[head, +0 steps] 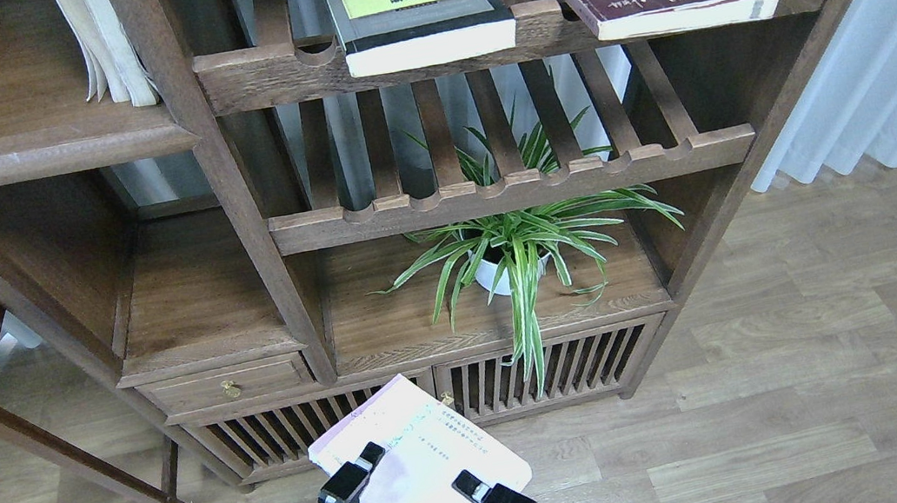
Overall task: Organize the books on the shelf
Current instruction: 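Bring the left gripper to the white book and grasp its edge, then carry the white book with the left gripper onto the shelf beside the robot's left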
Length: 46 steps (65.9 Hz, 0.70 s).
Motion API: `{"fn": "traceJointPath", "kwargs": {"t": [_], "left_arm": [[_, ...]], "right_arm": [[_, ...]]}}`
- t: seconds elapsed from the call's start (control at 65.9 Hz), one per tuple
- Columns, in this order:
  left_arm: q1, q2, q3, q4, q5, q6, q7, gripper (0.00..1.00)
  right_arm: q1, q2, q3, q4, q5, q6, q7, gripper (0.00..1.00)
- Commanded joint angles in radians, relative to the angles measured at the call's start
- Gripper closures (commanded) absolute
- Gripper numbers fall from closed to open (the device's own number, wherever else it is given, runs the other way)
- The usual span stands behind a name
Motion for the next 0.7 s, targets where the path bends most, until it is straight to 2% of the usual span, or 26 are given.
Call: {"fn": "traceJointPath", "kwargs": {"t": [0.0, 0.015, 0.046, 0.091, 0.364, 0.456, 0.683], "left_arm": [[0.002, 0.018, -0.015, -0.012, -0.004, 0.001, 0.003, 0.93], [0.002, 0.028, -0.017, -0.017, -0.004, 0.001, 0.003, 0.93], [0.002, 0.039, -0.018, -0.023, -0.004, 0.001, 0.003, 0.93], [0.004, 0.099, -0.035, -0.059, -0.004, 0.001, 0.006, 0.93], [0.004, 0.265, -0.176, -0.181, -0.006, 0.001, 0.007, 0.93], [0.017, 0.373, -0.218, -0.355, -0.050, 0.001, 0.001, 0.94], [0.002, 0.476, -0.340, -0.348, -0.073, 0.001, 0.015, 0.94]], "right_arm": [[0.002, 0.000, -0.008, 0.002, -0.014, 0.000, 0.002, 0.30], [0.002, 0.000, -0.009, 0.002, -0.028, 0.000, 0.002, 0.11], [0.002, 0.000, -0.009, 0.005, -0.042, 0.000, 0.003, 0.00], [0.003, 0.000, 0.000, 0.008, -0.074, 0.000, 0.011, 0.00], [0.002, 0.000, 0.003, 0.000, -0.082, 0.000, 0.005, 0.00], [0.002, 0.000, 0.003, -0.007, -0.083, 0.000, 0.003, 0.00], [0.002, 0.000, 0.000, -0.017, -0.083, 0.000, 0.002, 0.00]]}}
